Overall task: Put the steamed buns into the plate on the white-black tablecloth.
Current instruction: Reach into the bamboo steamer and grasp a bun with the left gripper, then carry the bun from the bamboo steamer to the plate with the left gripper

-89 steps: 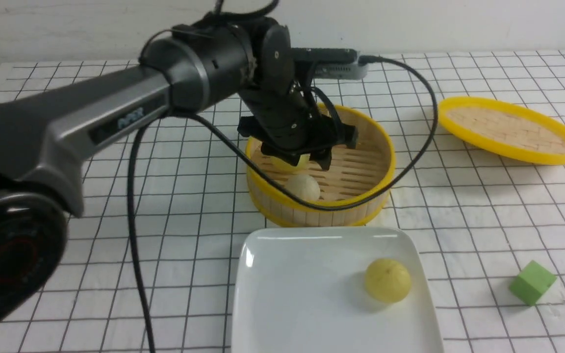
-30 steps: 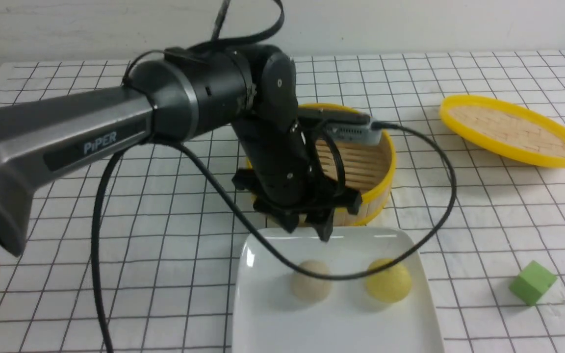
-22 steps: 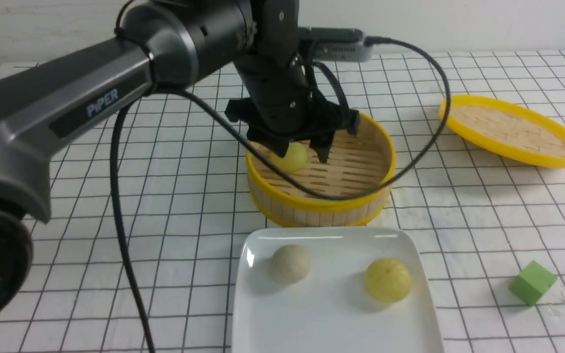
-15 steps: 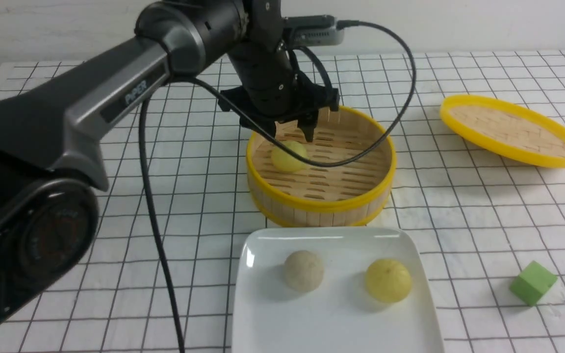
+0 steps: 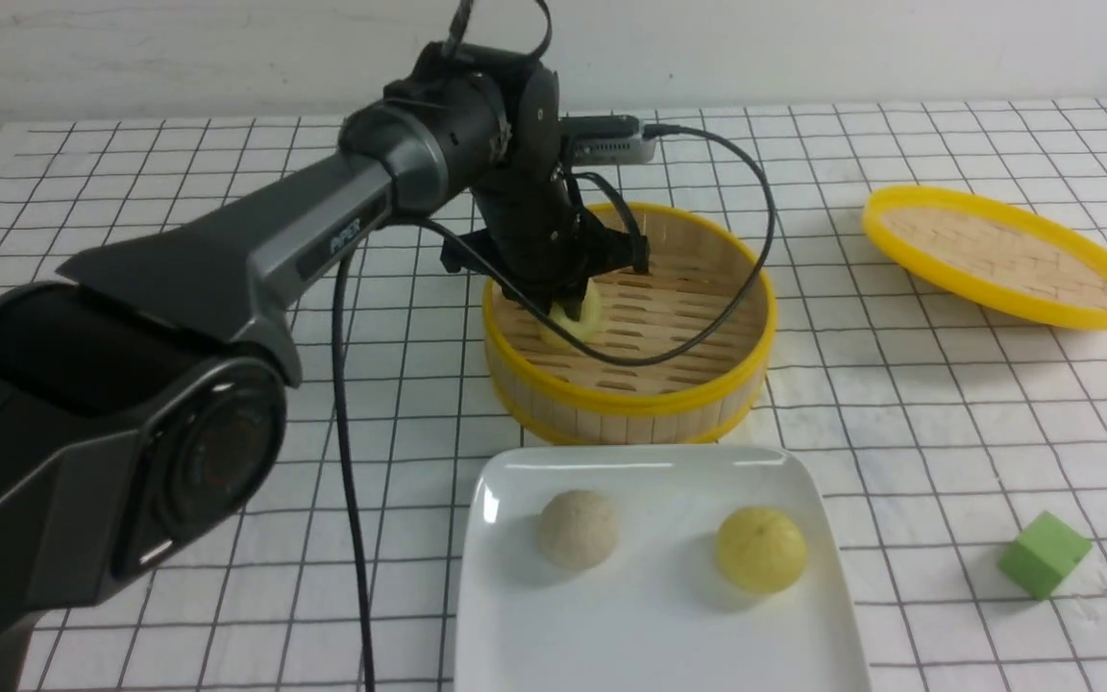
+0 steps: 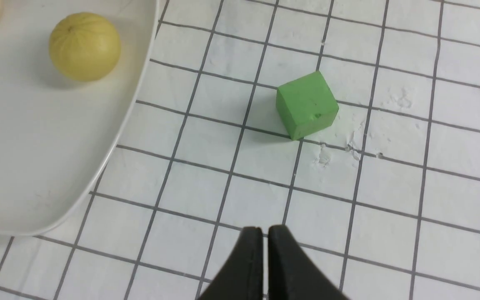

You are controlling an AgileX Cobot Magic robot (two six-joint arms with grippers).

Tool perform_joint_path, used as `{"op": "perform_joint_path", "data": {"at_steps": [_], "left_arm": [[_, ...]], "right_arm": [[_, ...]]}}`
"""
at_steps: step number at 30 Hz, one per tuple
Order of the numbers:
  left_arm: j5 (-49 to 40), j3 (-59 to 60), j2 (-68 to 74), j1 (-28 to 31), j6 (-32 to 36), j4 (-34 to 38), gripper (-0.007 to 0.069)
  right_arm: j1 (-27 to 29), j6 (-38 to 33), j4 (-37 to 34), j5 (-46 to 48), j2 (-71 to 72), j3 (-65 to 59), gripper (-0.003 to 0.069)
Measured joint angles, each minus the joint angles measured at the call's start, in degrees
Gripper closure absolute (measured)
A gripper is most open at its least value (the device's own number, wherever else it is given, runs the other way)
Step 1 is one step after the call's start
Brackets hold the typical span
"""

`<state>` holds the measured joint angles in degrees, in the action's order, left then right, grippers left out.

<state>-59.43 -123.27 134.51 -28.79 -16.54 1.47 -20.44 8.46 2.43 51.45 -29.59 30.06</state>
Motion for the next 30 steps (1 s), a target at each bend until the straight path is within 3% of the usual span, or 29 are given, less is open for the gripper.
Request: {"op": "perform_joint_path", "data": {"at_steps": [5,11,17,22,27,30], "left_arm": [[-10.01,-5.87,-4.75,0.00,2.84,-0.26,0.0603],[-11.24,-7.43,-19.88,0.00,5.32,2.44,0.0603],[-11.48,13.34,-37.60,-3.54,6.11,4.85,0.0602],[-10.15,40.03,-46.78,-13.02,4.93,2.79,0.0588],[4.09,55.47,-45.13,-18.77,0.22,2.62,0.0537],[11.07,60.71,-41.54,-19.50,-2.96,2.03,0.0453]], "right_arm": [[0.00,0.00,0.00,0.00,0.00,0.00,0.0613],[0.00,0.00,0.00,0.01,0.00,0.00,0.0604],[0.00,0.00,0.00,0.07,0.00,-0.25,0.0597],[0.00,0.00,0.00,-0.05,0.00,-0.65,0.0591],[0.00,0.00,0.00,-0.15,0.00,-0.65,0.0586],[0.00,0.00,-0.12,-0.15,0.00,-0.65,0.0582]]}}
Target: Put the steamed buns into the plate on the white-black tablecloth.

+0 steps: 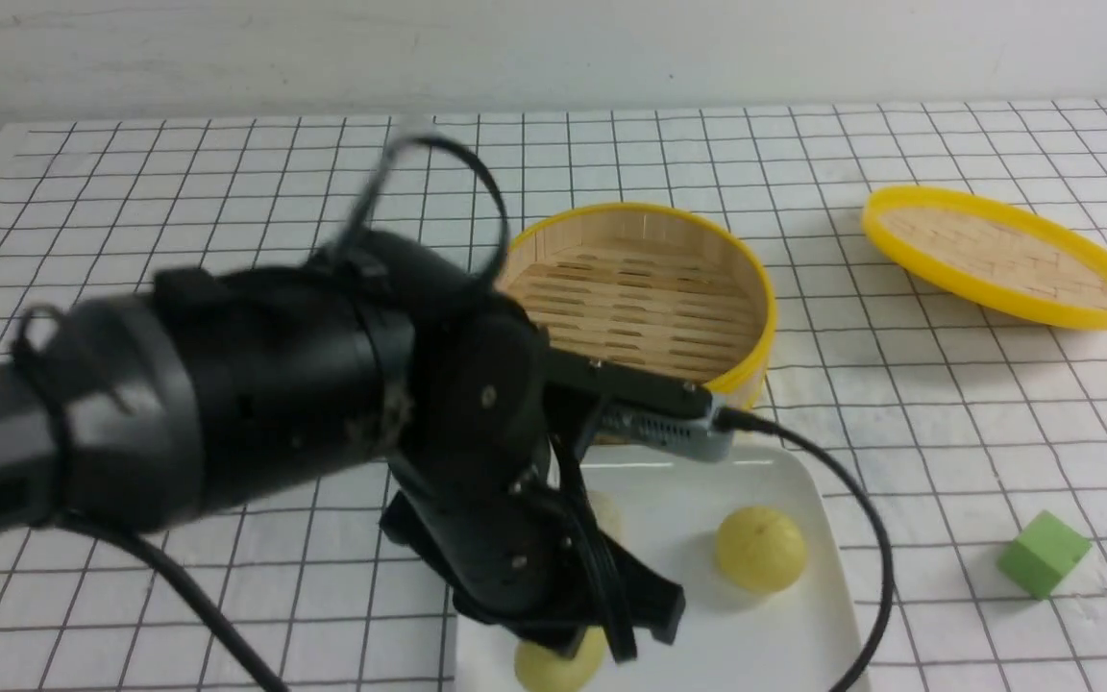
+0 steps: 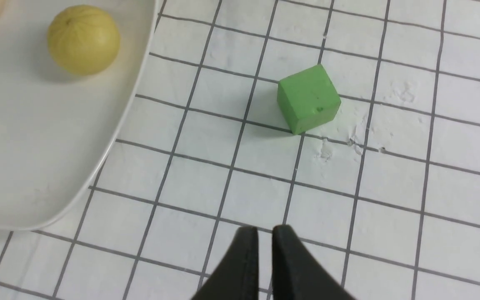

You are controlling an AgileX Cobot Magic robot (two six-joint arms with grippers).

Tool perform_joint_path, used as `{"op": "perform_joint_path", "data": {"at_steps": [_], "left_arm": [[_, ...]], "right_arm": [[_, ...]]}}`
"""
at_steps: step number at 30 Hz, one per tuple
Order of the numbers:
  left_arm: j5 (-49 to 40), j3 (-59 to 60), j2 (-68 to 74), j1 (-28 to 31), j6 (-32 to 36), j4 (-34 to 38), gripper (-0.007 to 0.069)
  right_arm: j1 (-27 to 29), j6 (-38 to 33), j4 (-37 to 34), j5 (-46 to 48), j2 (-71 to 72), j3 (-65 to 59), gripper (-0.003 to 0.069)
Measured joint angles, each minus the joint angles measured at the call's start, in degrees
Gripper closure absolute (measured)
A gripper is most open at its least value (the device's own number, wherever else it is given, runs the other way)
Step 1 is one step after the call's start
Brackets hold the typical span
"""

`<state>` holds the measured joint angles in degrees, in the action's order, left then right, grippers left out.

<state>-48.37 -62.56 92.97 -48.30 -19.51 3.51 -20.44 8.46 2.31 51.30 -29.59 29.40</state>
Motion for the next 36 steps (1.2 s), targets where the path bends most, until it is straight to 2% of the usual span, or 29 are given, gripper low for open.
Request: {"op": "perform_joint_path", "data": {"at_steps": [1,2,3,4,6,8,12,16,19,23,24,29,31,36], "left_arm": [[1.64,0.58,1.27,0.00,-0.63,-0.39,0.0402],[1.84,0.68,1.46,0.00,-0.64,-0.49,0.0394],[3.48,0.79,2.70,-0.06,-0.92,-0.75,0.0331],[3.66,0.79,2.95,-0.02,-0.92,-0.75,0.0323],[5.93,0.79,3.42,-0.14,-1.04,-0.65,0.0218],[6.42,0.73,3.37,-0.16,-1.04,-0.65,0.0165],[6.47,0.66,2.63,-0.21,-1.04,-0.65,0.0112],[6.36,0.16,1.49,-0.21,-1.04,-0.76,0.0122],[6.35,-0.40,0.80,-0.21,-1.04,-1.00,0.0193],[4.80,-0.40,0.85,-0.21,-1.04,-1.17,0.0329],[4.00,-0.40,0.85,-0.21,-1.04,-1.23,0.0384],[2.55,-0.40,0.85,-0.21,-1.04,-1.73,0.0585],[2.51,-0.40,0.85,-0.21,-1.04,-1.81,0.0617],[2.51,-0.40,0.85,-0.21,-1.04,-1.88,0.0622]], "right_arm": [[0.00,0.00,-0.07,0.00,0.00,0.00,0.0582],[0.00,0.00,-0.07,0.00,0.00,0.00,0.0582],[0.00,0.00,-0.07,0.36,0.12,0.12,0.0582],[0.00,0.00,-0.07,0.47,0.21,0.14,0.0583],[0.00,0.00,-0.07,3.69,1.80,2.29,0.0608],[0.00,0.00,-0.21,6.28,3.59,4.41,0.0644],[0.00,0.00,-0.49,11.01,9.91,9.02,0.0673],[0.00,0.00,-0.28,9.17,17.56,8.72,0.0674],[0.00,-0.06,-1.71,-1.28,25.85,1.17,0.0674],[0.00,-0.86,-3.36,-12.92,28.33,-7.84,0.0674],[0.00,-0.94,-3.42,-16.83,28.45,-10.80,0.0674],[0.00,-0.98,-4.21,-21.43,28.47,-14.84,0.0673],[0.00,-0.98,-4.27,-21.99,28.51,-14.85,0.0673],[0.00,-0.98,-4.33,-22.39,28.51,-15.04,0.0671]]}}
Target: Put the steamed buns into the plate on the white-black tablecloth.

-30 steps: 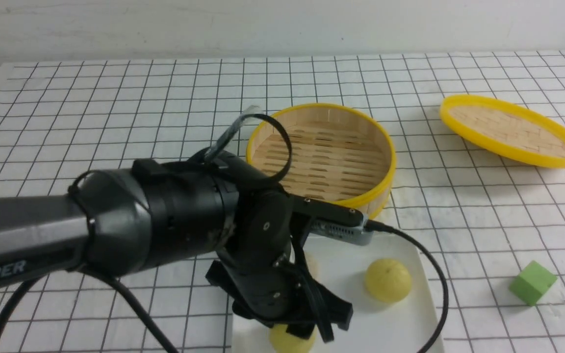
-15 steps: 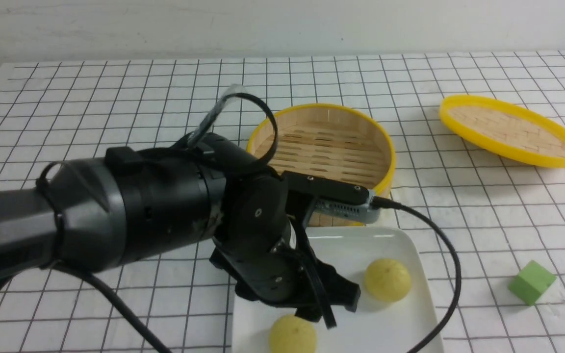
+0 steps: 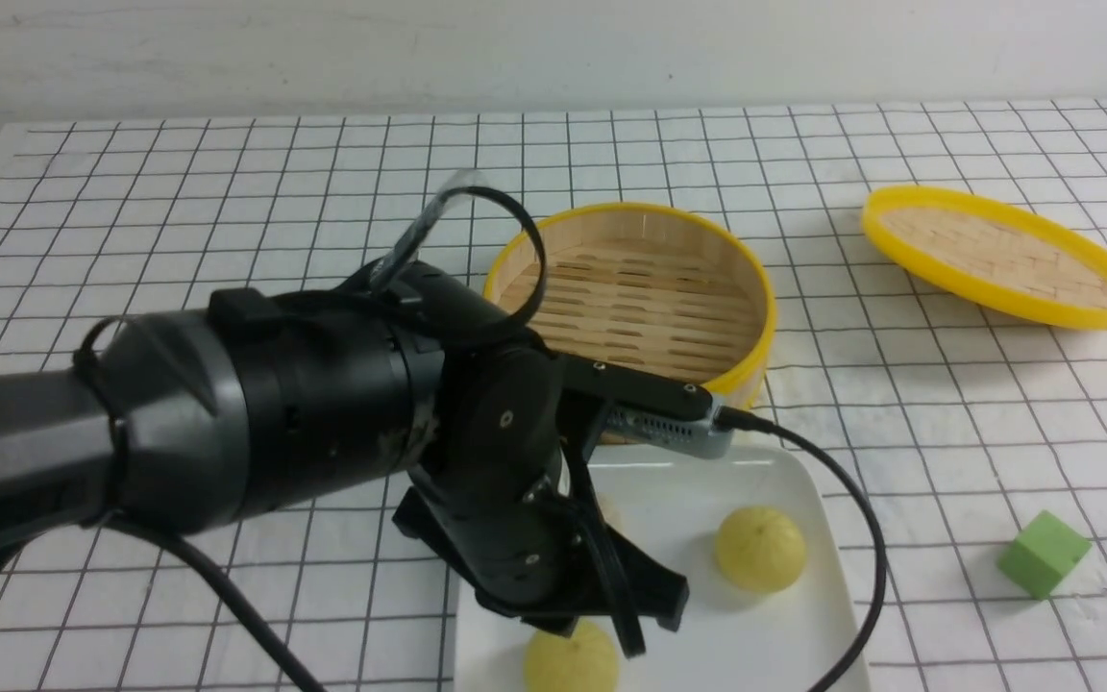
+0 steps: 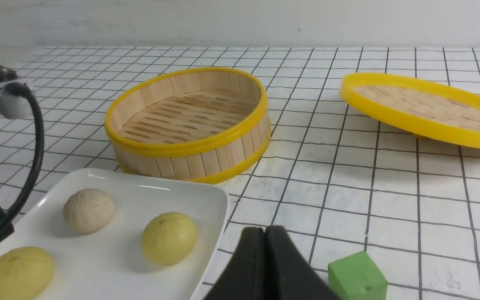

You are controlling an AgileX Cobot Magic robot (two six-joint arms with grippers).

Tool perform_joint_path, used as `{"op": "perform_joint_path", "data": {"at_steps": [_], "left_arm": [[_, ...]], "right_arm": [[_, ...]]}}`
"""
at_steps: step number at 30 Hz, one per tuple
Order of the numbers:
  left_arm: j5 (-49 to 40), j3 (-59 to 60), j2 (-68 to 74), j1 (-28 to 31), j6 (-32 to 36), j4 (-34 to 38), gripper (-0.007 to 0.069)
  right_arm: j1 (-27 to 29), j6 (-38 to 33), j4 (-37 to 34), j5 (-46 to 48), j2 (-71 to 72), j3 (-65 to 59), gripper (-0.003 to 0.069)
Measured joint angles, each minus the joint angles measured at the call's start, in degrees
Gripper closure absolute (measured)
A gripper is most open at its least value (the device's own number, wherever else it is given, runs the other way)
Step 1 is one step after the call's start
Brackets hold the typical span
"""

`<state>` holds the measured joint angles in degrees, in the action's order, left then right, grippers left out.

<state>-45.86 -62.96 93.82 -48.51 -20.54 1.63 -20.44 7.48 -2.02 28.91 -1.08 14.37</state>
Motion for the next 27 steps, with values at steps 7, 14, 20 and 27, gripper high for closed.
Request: {"op": "perform_joint_path", "data": {"at_steps": [7,14,20,27], "left_arm": [[0.00,0.00,0.00,0.00,0.00,-0.81,0.0622],[0.00,0.00,0.00,0.00,0.00,-2.62,0.0622],[0.16,0.00,0.00,0.00,0.00,-4.31,0.0622],[1.24,0.00,-0.23,0.00,0.00,-5.51,0.0622]], "right_arm": [[0.00,0.00,0.00,0.00,0.00,-0.17,0.0669],[0.00,0.00,0.00,0.00,0.00,-0.22,0.0667],[0.14,0.00,0.43,-0.32,1.61,-3.16,0.0666],[5.66,0.00,3.37,-0.37,1.79,-10.02,0.0661]]}}
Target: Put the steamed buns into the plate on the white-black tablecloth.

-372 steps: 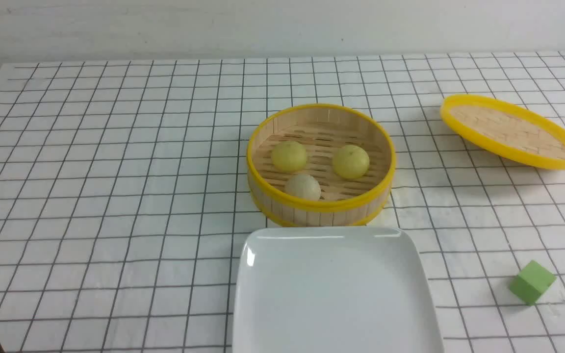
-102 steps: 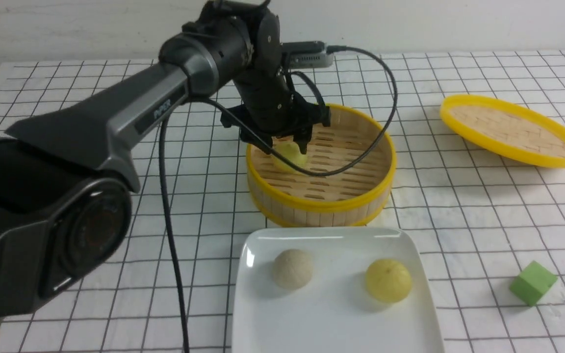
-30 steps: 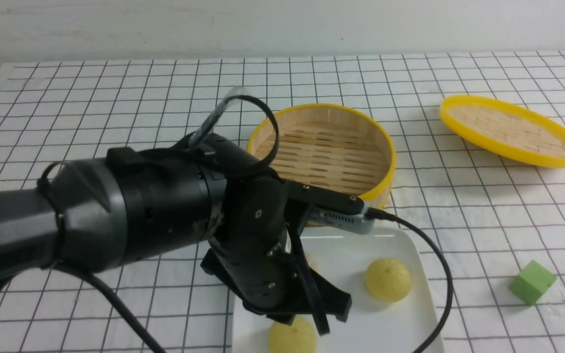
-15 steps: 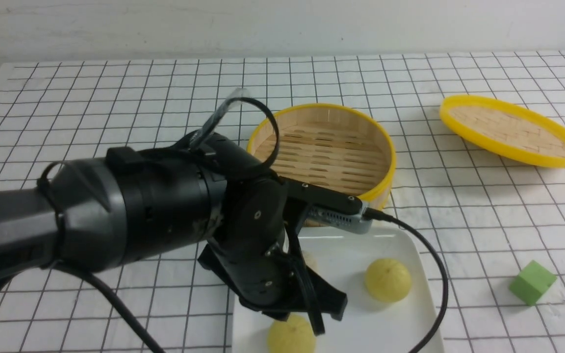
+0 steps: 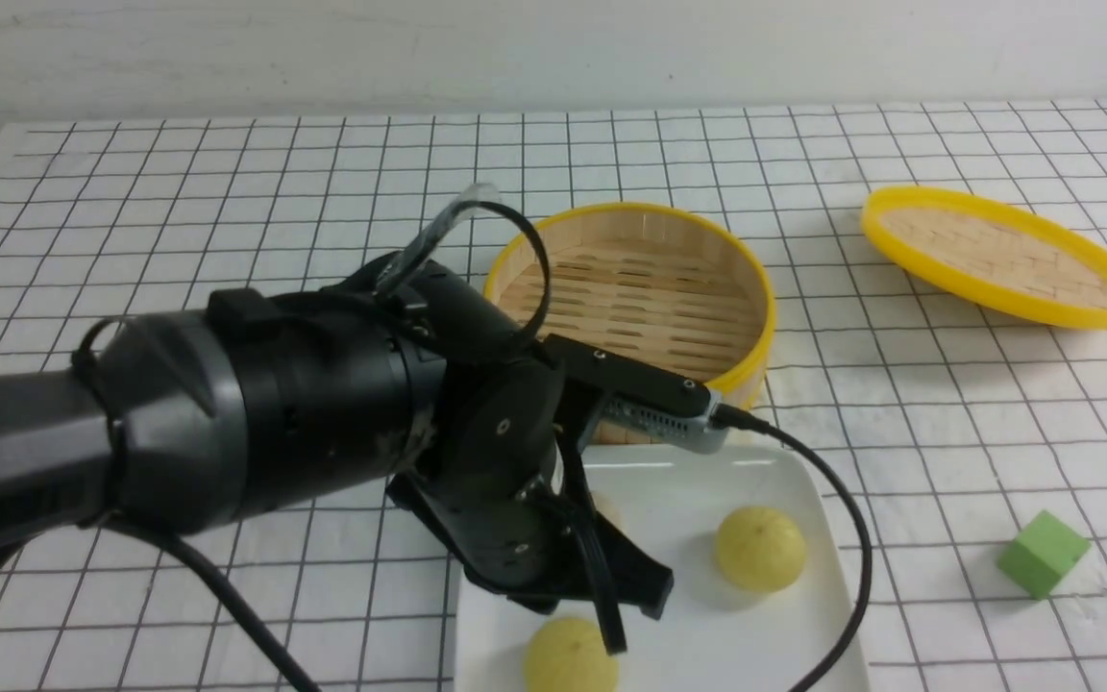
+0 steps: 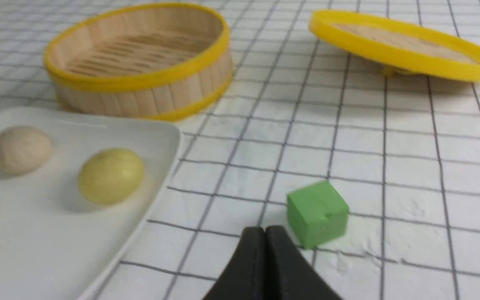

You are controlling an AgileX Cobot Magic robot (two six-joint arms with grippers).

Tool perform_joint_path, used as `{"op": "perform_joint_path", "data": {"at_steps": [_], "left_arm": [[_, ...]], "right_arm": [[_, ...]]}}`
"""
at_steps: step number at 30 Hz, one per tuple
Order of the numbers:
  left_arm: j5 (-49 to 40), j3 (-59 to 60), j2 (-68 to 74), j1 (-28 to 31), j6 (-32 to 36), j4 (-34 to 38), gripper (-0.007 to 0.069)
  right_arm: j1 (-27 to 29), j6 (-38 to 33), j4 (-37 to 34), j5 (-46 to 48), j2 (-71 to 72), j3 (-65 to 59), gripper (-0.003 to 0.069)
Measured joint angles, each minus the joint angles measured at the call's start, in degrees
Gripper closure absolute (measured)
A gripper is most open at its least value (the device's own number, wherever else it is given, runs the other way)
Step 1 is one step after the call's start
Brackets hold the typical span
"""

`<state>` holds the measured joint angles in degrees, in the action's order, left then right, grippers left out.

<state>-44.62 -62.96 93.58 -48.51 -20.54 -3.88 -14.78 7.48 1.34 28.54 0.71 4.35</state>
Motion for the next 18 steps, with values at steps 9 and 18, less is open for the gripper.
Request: {"op": "perform_joint_path", "data": {"at_steps": [9,18], "left_arm": [[0.11,0.00,-9.76,0.00,0.00,-4.74,0.0622],[-6.56,0.00,-30.43,0.00,-1.25,-6.41,0.0622]], "right_arm": [[12.30,0.06,0.94,-5.00,0.00,-5.24,0.0655],[16.29,0.06,1.19,-5.21,0.00,-5.31,0.0648]]}}
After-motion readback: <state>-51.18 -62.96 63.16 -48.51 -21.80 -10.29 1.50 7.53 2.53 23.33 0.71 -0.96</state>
